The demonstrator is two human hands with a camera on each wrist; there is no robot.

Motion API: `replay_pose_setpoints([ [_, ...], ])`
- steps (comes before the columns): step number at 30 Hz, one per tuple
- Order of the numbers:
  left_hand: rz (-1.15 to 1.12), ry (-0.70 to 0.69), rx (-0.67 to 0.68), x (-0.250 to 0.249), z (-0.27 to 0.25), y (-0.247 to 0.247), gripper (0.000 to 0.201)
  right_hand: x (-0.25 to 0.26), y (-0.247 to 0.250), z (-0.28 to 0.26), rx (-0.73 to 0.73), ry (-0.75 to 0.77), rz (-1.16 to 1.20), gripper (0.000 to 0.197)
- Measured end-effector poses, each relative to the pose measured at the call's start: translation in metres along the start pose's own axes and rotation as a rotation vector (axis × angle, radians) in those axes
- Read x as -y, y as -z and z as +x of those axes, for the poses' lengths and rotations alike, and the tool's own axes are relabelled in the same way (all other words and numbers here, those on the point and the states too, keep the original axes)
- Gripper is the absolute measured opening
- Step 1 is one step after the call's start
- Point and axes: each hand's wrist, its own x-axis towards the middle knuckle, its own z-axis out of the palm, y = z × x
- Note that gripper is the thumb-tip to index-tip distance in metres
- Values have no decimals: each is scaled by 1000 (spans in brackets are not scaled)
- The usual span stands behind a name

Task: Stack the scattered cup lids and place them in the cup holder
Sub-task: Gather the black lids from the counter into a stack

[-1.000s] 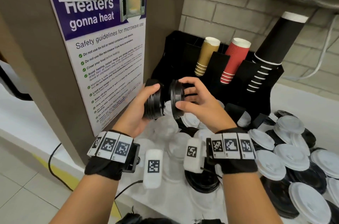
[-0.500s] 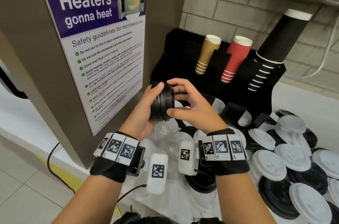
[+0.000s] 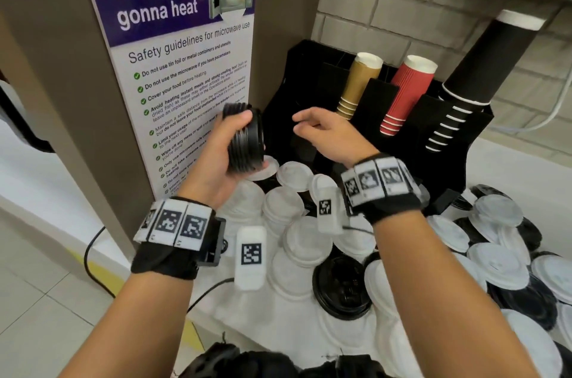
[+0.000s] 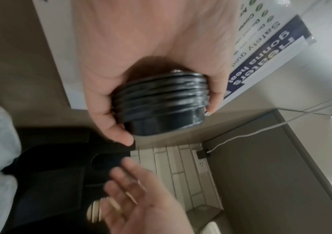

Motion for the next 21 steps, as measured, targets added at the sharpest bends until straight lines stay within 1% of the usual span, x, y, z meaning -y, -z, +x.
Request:
replay_pose_setpoints([
  [3,30,-15,6,-4,-1,3,39,2,-21,29,307,-22,-499,43],
  [5,35,-24,13,-4,-2,2,41,0,-42,40,420,-9,-712,47],
  [9,44,-15,47,-7,-4,2,46,-3,-81,61,488,2,-870,30],
  [10,49,-15,55,-7,-5,3,46,-4,-88,65,511,12,-904,30],
  [13,54,-16,66,-9,-6,3,52,-10,-97,72,526,43,-934,35],
  [15,58,-9,66,-9,-7,1,56,-15,-96,71,473,110,-982,35],
  [17,52,-5,70,-10,-8,0,60,-16,-92,70,428,158,-1037,47],
  [19,60,-7,71,-11,-8,-1,67,-13,-86,72,470,114,-1028,53],
  [20,64,-14,74,-12,-8,-1,66,-12,-84,76,500,79,-1012,54],
  [21,62,-23,80,-14,-7,-1,60,-9,-81,79,517,54,-1009,54],
])
